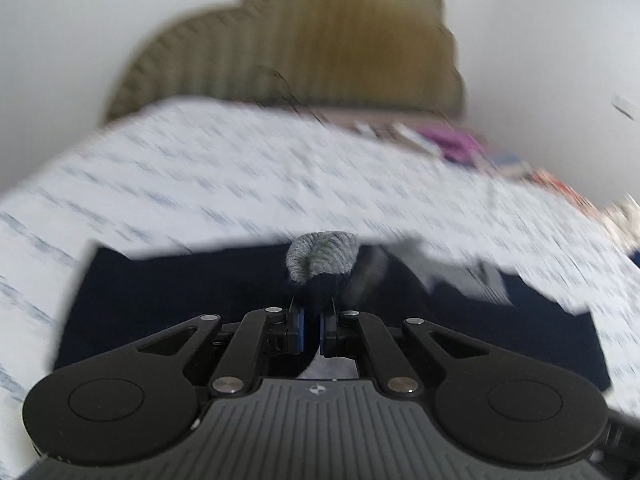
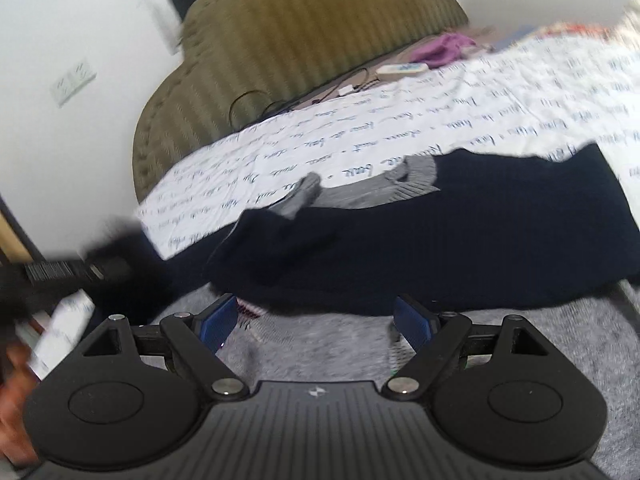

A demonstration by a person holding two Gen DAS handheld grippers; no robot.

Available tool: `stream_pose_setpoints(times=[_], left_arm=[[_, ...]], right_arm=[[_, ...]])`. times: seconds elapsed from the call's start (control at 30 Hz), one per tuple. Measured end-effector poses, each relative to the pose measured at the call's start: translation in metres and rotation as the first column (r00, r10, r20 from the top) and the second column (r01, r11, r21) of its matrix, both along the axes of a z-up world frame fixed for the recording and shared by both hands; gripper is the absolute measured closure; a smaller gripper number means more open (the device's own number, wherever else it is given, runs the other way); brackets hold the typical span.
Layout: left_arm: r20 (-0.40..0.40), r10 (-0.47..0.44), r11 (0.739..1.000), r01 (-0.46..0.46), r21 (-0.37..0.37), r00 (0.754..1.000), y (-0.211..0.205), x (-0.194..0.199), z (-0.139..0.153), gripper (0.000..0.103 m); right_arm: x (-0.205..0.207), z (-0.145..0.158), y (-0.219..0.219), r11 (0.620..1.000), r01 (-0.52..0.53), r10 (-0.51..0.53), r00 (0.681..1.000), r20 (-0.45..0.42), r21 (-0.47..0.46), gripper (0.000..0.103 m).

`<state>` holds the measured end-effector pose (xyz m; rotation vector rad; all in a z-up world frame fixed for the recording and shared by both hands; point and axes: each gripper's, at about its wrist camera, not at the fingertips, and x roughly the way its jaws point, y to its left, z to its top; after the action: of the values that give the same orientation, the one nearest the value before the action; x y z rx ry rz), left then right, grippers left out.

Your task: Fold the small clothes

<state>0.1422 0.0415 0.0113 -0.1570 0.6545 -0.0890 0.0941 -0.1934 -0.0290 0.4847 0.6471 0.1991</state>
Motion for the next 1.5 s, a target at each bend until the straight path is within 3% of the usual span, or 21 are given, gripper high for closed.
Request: stream_pose_setpoints(times=[0.07, 0.13, 0.2, 0.27, 0.37, 0.57, 0.73, 0.87, 0.9, 0.93, 0.97, 1.03, 1.17, 1.33, 1.5], left_arm=[[-0.062, -0.064, 0.998, 0.062, -0.032, 0.996, -0.007, 0.005, -0.019, 0.073], [-0.102, -0.118, 0.992, 0.112, -0.062, 0.988, -0.01, 0.007, -0.028, 0.033], [-0.076, -0.13, 0.988, 0.123, -0.096, 0.989, -0.005, 0.0, -0.027, 0.016], [-0.031, -0.126, 0.987, 0.122, -0.105, 0.992, 0.004, -0.008, -0.019, 0.01], [0.006, -0.08, 0.994, 0.081, -0.071, 0.997, 0.019, -0.024, -0.013, 0.008], [0.008, 0.064, 0.995, -0.064, 0.072, 0.998, 0.041, -0.049, -0.021, 0.01], [0.035, 0.064, 0.986, -0.068, 0.151, 0.997, 0.036, -0.073, -0.028, 0.01], [0.043, 0.037, 0.978, -0.045, 0.205, 0.998, 0.029, -0.076, -0.034, 0.009], [0.032, 0.036, 0.977, -0.042, 0.21, 0.999, 0.028, -0.075, -0.036, 0.009], [0.022, 0.038, 0.976, -0.042, 0.212, 0.999, 0.028, -0.074, -0.037, 0.01], [0.012, 0.04, 0.977, -0.042, 0.211, 0.999, 0.028, -0.072, -0.037, 0.01], [0.015, 0.038, 0.978, -0.04, 0.206, 0.999, 0.029, -0.073, -0.034, 0.009], [0.027, 0.032, 0.978, -0.037, 0.205, 0.999, 0.031, -0.065, -0.023, 0.009], [0.045, 0.087, 0.964, -0.096, 0.247, 0.995, 0.032, -0.047, -0.019, 0.008], [-0.007, 0.144, 0.966, -0.139, 0.218, 0.99, 0.044, -0.03, -0.024, 0.008]], right_arm=[[0.003, -0.003, -0.008, 0.999, -0.005, 0.005, 1.0, -0.006, 0.053, 0.018], [0.006, -0.005, -0.012, 0.995, -0.021, 0.021, 1.0, -0.006, 0.096, 0.018], [0.01, -0.005, -0.012, 0.989, -0.049, 0.049, 0.999, 0.005, 0.136, 0.018], [0.017, -0.005, -0.011, 0.977, -0.082, 0.081, 0.997, 0.012, 0.196, 0.018], [0.032, -0.006, -0.002, 0.952, -0.157, 0.157, 0.987, 0.023, 0.264, 0.018], [0.062, -0.009, 0.037, 0.937, -0.25, 0.258, 0.966, -0.001, 0.242, 0.018], [0.079, -0.012, 0.054, 0.934, -0.263, 0.274, 0.962, -0.012, 0.241, 0.019], [0.077, -0.006, 0.072, 0.933, -0.328, 0.334, 0.943, -0.017, 0.148, 0.035], [0.076, -0.004, 0.078, 0.94, -0.327, 0.332, 0.943, -0.031, 0.097, 0.052], [0.077, -0.003, 0.082, 0.945, -0.324, 0.327, 0.944, -0.05, 0.053, 0.076], [0.078, -0.003, 0.087, 0.945, -0.326, 0.326, 0.943, -0.063, 0.017, 0.085], [0.077, 0.0, 0.09, 0.942, -0.335, 0.334, 0.941, -0.044, -0.007, 0.09], [0.075, 0.015, 0.079, 0.953, -0.303, 0.304, 0.953, 0.022, -0.02, 0.091], [0.071, 0.038, 0.047, 0.978, -0.194, 0.201, 0.975, 0.095, -0.078, 0.091], [0.066, 0.047, -0.001, 0.993, -0.062, 0.074, 0.991, 0.115, -0.1, 0.091]])
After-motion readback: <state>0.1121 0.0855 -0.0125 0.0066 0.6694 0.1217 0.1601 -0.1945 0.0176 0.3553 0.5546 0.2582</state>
